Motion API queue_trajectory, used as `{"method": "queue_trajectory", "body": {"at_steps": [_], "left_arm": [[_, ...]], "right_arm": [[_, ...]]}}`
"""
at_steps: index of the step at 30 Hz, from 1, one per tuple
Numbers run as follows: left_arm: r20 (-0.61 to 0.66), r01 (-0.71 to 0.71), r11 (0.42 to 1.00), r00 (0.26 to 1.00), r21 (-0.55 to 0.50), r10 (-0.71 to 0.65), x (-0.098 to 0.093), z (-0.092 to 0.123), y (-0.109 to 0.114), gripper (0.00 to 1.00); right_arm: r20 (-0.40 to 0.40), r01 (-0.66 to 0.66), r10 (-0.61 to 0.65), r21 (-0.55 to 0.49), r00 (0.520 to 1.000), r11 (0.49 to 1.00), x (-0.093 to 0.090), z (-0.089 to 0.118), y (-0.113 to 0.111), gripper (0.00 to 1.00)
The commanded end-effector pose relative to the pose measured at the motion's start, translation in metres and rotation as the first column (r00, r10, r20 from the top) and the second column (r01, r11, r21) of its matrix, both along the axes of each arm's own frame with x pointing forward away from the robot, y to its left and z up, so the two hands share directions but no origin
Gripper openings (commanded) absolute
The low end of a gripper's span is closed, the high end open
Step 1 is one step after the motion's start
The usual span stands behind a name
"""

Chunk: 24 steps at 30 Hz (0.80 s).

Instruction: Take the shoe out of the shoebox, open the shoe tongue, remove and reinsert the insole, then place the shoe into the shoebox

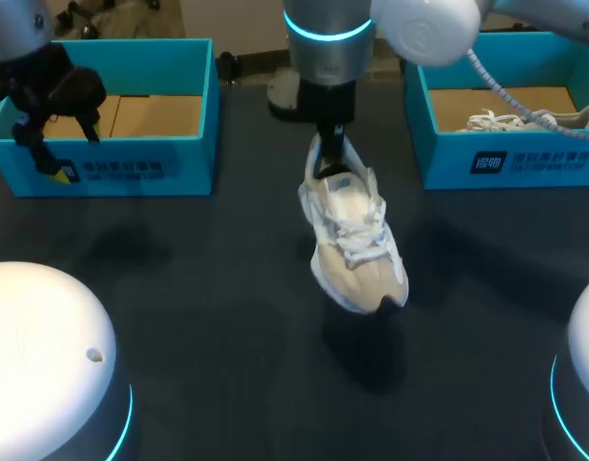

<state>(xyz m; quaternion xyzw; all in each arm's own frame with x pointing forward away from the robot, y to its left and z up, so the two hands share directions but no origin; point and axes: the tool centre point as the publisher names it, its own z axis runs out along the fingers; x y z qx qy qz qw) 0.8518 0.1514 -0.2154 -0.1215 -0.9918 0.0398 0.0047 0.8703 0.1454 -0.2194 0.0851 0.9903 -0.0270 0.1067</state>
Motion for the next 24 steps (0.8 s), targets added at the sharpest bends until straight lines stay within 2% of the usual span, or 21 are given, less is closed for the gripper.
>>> {"method": "queue_trajectory", "body": {"at_steps": [1,5,6,8,9,10,11,13,15,16,17,24], "left_arm": [[-0.090,-0.377,0.925,0.920,0.054,0.380,0.020,0.012,0.008,1.00],[-0.124,-0.589,0.806,0.797,0.051,0.591,0.030,0.021,0.026,1.00],[-0.133,-0.646,0.760,0.749,0.071,0.649,0.033,0.022,0.031,1.00],[-0.150,-0.675,0.735,0.721,0.066,0.676,0.035,0.024,0.039,1.00],[-0.144,-0.726,0.683,0.669,0.083,0.729,0.039,0.025,0.045,1.00],[-0.149,-0.729,0.680,0.665,0.083,0.731,0.040,0.025,0.048,1.00],[-0.149,-0.771,0.629,0.614,0.096,0.775,0.043,0.027,0.054,1.00],[-0.139,-0.815,0.569,0.554,0.112,0.821,0.047,0.028,0.063,1.00],[-0.124,-0.870,0.472,0.458,0.141,0.880,0.053,0.030,0.071,1.00],[-0.121,-0.881,0.449,0.434,0.151,0.893,0.054,0.030,0.072,1.00],[-0.011,-0.935,0.313,0.316,0.167,0.949,0.059,0.035,0.080,1.00],[-0.011,-0.935,0.313,0.316,0.167,0.949,0.059,0.035,0.080,1.00]], "right_arm": [[0.012,0.003,-0.003,0.002,1.000,1.000,0.016,0.022,-0.022,0.00],[0.049,-0.026,0.026,-0.006,0.998,1.000,0.033,0.036,-0.037,0.00],[0.053,-0.036,0.036,-0.004,0.998,0.999,0.037,0.039,-0.040,0.00],[0.055,-0.050,0.050,-0.012,0.997,0.999,0.046,0.041,-0.046,0.00],[0.055,-0.060,0.061,-0.010,0.997,0.998,0.054,0.043,-0.051,0.00],[0.053,-0.063,0.063,-0.014,0.997,0.998,0.057,0.043,-0.054,0.00],[0.050,-0.066,0.067,-0.020,0.996,0.998,0.066,0.045,-0.060,0.00],[0.045,-0.071,0.071,-0.018,0.996,0.997,0.079,0.047,-0.069,0.00],[0.057,-0.101,0.101,0.003,0.993,0.995,0.091,0.051,-0.080,0.00],[0.059,-0.111,0.110,0.012,0.992,0.994,0.093,0.052,-0.082,0.00],[0.059,-0.111,0.110,0.012,0.992,0.994,0.093,0.052,-0.082,0.00],[0.059,-0.111,0.110,0.012,0.992,0.994,0.093,0.052,-0.082,0.00]]}}
